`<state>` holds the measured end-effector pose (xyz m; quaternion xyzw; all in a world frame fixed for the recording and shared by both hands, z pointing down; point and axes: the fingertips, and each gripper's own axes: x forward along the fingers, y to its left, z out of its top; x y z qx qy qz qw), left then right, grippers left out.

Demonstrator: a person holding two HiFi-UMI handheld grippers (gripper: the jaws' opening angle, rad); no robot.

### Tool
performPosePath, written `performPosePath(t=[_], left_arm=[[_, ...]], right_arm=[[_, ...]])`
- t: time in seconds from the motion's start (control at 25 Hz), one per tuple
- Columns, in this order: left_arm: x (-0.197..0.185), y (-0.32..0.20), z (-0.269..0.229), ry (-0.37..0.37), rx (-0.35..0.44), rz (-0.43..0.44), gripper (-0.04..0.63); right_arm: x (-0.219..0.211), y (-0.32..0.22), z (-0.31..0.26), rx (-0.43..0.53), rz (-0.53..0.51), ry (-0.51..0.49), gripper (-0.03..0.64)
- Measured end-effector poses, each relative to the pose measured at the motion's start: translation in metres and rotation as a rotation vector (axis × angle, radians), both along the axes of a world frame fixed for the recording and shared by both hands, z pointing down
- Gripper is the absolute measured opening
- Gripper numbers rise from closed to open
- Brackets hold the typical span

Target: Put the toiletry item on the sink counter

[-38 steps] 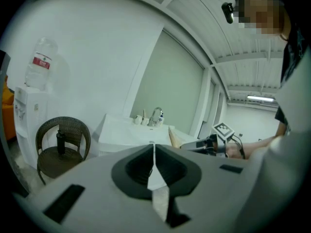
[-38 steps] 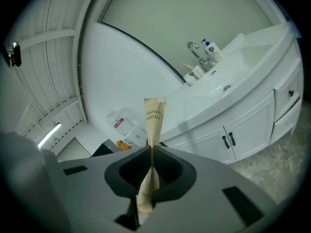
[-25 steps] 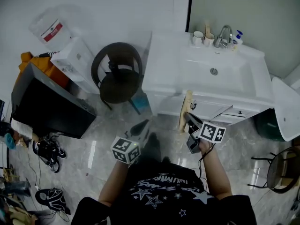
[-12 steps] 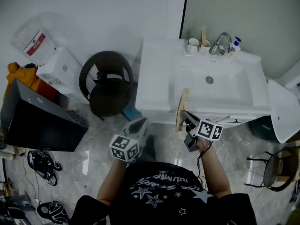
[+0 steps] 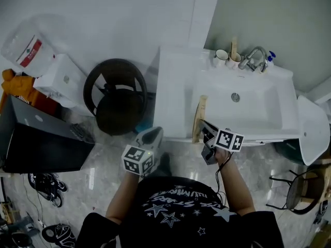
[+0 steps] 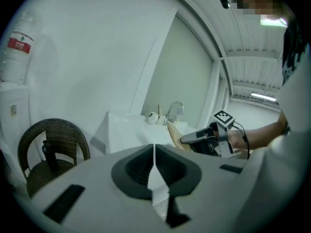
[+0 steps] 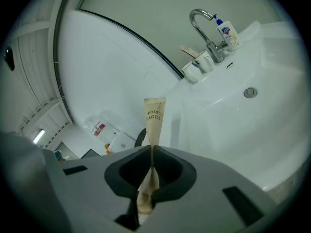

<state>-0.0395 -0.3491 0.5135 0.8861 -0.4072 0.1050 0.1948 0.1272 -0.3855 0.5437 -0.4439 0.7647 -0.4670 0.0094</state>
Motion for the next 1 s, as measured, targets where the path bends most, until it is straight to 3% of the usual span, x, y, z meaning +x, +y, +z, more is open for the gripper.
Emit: performPosePath(t=[0.36, 1.0], left_arm=[[-0.011, -0.053, 0.013, -0.027, -0.021, 0.035, 0.023], [-0.038, -0.114, 0.033, -0.039, -0.050, 0.058, 0.023]], right_arm=[[-0.017, -0.065, 0.019, -0.083, 0.050, -0.005, 0.029], [-0.061, -0.133, 0.054, -0.168, 0.029, 0.107, 0.029]])
